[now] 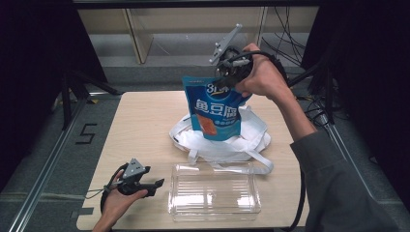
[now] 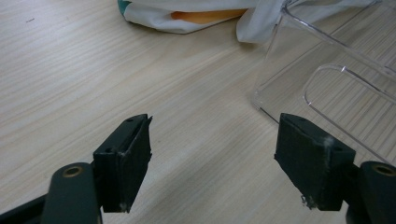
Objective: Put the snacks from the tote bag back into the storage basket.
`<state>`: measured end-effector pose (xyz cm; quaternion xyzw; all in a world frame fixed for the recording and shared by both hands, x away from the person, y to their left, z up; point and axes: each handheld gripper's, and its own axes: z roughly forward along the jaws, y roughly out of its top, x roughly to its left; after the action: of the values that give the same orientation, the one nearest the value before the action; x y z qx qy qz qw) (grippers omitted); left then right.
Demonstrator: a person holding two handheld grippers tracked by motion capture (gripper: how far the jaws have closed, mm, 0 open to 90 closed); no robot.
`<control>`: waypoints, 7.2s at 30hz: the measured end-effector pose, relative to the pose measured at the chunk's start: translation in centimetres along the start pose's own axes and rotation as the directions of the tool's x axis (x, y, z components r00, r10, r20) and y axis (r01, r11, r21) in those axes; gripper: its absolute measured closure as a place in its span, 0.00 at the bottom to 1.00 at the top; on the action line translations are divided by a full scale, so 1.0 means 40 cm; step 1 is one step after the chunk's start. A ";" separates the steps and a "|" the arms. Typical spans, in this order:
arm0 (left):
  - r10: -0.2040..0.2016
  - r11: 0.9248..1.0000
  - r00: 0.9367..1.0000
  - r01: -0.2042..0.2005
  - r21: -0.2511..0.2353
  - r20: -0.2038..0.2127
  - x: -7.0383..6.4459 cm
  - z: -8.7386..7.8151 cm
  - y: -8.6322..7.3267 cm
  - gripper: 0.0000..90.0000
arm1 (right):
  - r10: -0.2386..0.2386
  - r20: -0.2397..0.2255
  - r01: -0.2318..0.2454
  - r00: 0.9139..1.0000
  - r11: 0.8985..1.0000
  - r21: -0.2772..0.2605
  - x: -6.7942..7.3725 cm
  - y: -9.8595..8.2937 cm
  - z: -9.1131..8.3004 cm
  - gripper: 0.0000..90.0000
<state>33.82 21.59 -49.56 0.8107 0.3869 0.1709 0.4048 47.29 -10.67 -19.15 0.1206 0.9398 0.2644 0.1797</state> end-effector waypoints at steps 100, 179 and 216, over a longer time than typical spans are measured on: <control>0.000 1.000 1.000 0.000 0.020 -0.014 0.016 -0.003 -0.007 0.28 | 0.030 -0.233 -0.089 0.972 0.965 -0.246 0.234 -0.198 0.001 0.56; -0.028 1.000 1.000 0.028 0.006 -0.009 0.011 -0.003 -0.008 0.28 | 0.551 0.021 -0.531 0.834 0.812 -0.242 0.176 -0.676 0.144 0.38; -0.009 1.000 1.000 0.009 0.009 -0.024 0.017 -0.009 -0.007 0.28 | 0.656 0.046 -0.633 0.753 0.742 -0.221 0.309 -0.803 0.174 0.34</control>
<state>33.89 22.40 -49.59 0.8087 0.3961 0.1772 0.3971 34.65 -30.22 -45.42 0.4361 0.7974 0.3913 0.1442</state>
